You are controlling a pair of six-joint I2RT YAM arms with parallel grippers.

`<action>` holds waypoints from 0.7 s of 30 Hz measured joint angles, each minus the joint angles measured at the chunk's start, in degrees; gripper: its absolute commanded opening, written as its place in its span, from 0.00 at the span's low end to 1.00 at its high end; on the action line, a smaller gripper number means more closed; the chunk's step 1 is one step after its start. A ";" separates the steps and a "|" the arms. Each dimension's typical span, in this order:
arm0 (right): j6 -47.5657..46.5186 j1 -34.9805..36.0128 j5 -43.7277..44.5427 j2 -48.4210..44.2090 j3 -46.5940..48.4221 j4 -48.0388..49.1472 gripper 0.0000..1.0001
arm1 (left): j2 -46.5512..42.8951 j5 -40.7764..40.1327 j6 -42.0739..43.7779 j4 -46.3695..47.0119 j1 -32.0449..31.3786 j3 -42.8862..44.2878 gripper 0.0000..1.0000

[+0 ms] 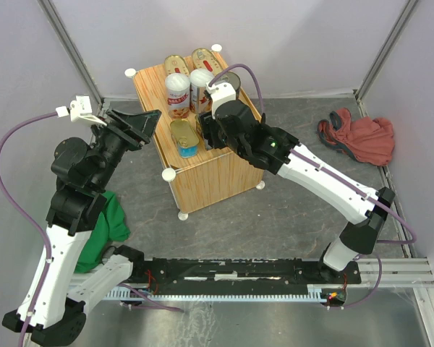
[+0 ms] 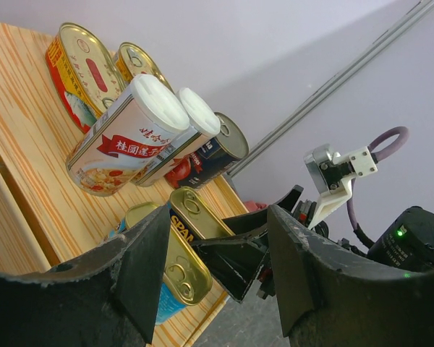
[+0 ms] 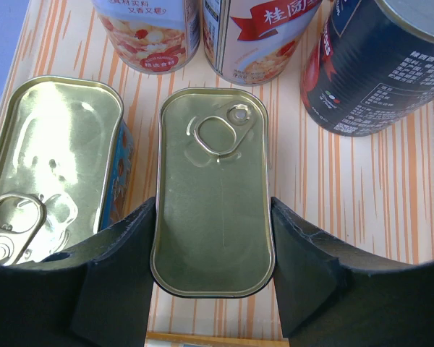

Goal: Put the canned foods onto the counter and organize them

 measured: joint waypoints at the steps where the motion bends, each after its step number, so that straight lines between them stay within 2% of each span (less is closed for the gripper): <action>1: -0.02 0.00 0.07 0.02 -0.07 0.20 0.34 | 0.00 0.00 0.00 0.00 0.00 0.00 0.63; 2: 0.00 -0.02 0.09 0.02 -0.09 0.31 0.36 | 0.00 0.00 0.00 0.00 0.00 0.00 0.63; 8: 0.02 -0.15 0.09 0.13 -0.11 0.50 0.60 | 0.00 0.00 0.00 0.00 0.00 0.00 0.63; 12: 0.11 -0.15 0.11 0.17 -0.31 0.74 0.71 | 0.00 0.00 0.00 0.00 0.00 0.00 0.63; 16: 0.20 -0.15 0.15 0.22 -0.33 1.20 0.76 | 0.00 0.00 0.00 0.00 0.00 0.00 0.63; 21: 0.22 -0.17 0.15 0.22 -0.33 2.08 0.77 | 0.02 0.00 0.00 0.02 0.00 0.00 0.63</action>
